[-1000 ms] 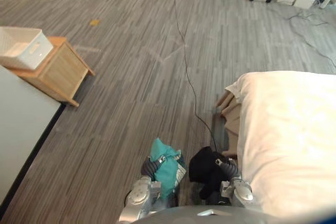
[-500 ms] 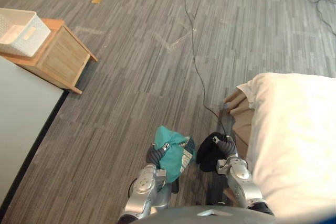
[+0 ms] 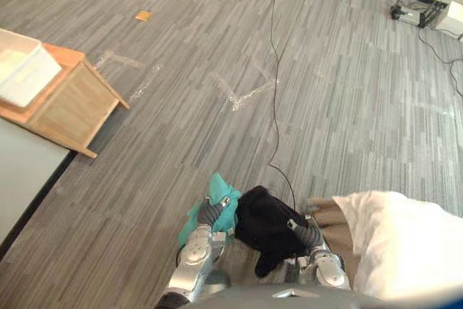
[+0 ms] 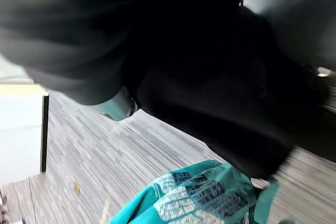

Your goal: Tidy the bed and pick cloth on bed and put in laundry

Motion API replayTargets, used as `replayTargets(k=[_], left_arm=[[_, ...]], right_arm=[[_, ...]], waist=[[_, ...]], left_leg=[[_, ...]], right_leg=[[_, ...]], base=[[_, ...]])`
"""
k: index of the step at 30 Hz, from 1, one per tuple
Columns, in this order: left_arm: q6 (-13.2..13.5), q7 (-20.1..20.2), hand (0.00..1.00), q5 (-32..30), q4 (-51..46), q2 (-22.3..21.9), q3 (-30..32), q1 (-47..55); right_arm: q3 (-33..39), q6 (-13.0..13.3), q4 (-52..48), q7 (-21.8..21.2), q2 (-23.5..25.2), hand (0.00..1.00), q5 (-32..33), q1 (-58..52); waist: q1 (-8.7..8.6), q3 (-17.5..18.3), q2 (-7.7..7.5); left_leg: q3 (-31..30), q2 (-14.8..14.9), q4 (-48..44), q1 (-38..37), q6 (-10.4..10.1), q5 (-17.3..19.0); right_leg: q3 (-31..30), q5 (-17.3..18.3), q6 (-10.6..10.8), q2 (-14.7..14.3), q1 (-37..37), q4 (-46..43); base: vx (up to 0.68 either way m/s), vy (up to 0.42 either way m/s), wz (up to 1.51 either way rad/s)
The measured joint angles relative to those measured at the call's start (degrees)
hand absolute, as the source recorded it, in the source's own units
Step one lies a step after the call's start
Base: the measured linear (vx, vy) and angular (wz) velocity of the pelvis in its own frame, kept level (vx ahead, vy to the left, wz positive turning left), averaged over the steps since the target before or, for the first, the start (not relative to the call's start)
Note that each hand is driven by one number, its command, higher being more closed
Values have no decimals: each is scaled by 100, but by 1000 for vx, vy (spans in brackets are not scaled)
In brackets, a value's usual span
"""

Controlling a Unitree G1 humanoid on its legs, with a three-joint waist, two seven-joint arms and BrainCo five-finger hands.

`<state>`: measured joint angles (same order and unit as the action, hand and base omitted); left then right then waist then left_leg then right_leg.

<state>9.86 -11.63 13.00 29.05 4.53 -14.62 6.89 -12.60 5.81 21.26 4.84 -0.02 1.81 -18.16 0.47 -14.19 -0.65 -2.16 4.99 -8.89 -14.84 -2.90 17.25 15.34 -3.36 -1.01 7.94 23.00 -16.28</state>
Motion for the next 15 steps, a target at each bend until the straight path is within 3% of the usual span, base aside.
replayTargets(k=[1,3,4,5,6,7,8,9,10,11,13,15], left_arm=[[-11,-7,100,8,254,-159,110,-82],[37,3,100,7,337,-206,117,-201],[58,4,100,7,404,-355,120,-194],[80,-2,100,14,403,-397,148,-88],[143,5,100,78,394,-292,135,179],[130,4,100,143,485,-424,128,218],[138,5,100,166,486,-429,126,266],[154,13,100,227,494,-446,132,258],[154,30,100,369,498,-459,162,268],[159,40,100,446,488,-477,201,390],[158,50,100,523,467,-480,206,545],[176,58,100,601,265,-472,222,537]], right_arm=[[9,-7,106,-3,-139,100,-96,169],[166,-37,106,12,-98,100,-110,343],[133,-26,-4,4,-127,100,-217,282],[54,-29,-14,-17,-127,100,-272,252],[-159,-32,-7,-33,-41,100,-327,156],[-274,-48,16,-80,-78,100,-342,153],[-313,-47,17,-89,-81,100,-393,155],[-363,-58,25,-114,-88,100,-469,213],[-442,-88,31,-136,-134,100,-542,250],[-576,-115,37,-143,-209,100,-546,275],[-619,-123,37,-149,-223,100,-546,348],[-618,-137,101,-142,-224,100,-546,525]], waist=[[61,-17,376],[36,-159,288],[-81,-178,298],[-86,-88,302],[-132,116,105],[-65,227,371],[-20,249,457],[18,184,555],[54,79,681],[109,14,760],[236,-60,706],[381,-152,569]], left_leg=[[49,383,-242,21,-175,154],[-63,279,-17,109,-145,52],[-185,283,186,-159,-180,-480],[-245,322,158,-275,-185,-481],[-404,205,-100,-285,-186,-453],[-468,480,-618,-142,-171,-453],[-505,567,-975,46,-175,-533],[-537,646,-1894,507,-138,-943],[-588,748,-2867,1007,-266,-1836],[-649,823,-3869,1421,-409,-2408],[-492,749,-5231,2027,-407,-1795],[-220,529,-5629,2551,-447,-1305]], right_leg=[[171,-430,-249,-409,-216,215],[26,187,-382,-124,12,-755],[-86,718,-59,41,487,-1995],[-126,839,104,14,460,-1722],[-254,594,-119,68,331,-1201],[-10,873,-159,-135,141,-1242],[58,923,-187,-242,82,-1176],[159,1044,-241,-425,-133,-1004],[236,1085,-303,-628,-514,-646],[235,1112,-363,-847,-1012,-214],[176,1212,-473,-998,-1651,134],[83,1263,-538,-1048,-2179,488]], base=[[565,-261,11],[487,-279,29],[228,-208,36],[288,-244,66],[386,-229,46],[419,-221,40],[553,-309,12],[557,-308,10],[694,-318,3],[527,-178,-5],[466,-140,-17],[444,-143,-21]])
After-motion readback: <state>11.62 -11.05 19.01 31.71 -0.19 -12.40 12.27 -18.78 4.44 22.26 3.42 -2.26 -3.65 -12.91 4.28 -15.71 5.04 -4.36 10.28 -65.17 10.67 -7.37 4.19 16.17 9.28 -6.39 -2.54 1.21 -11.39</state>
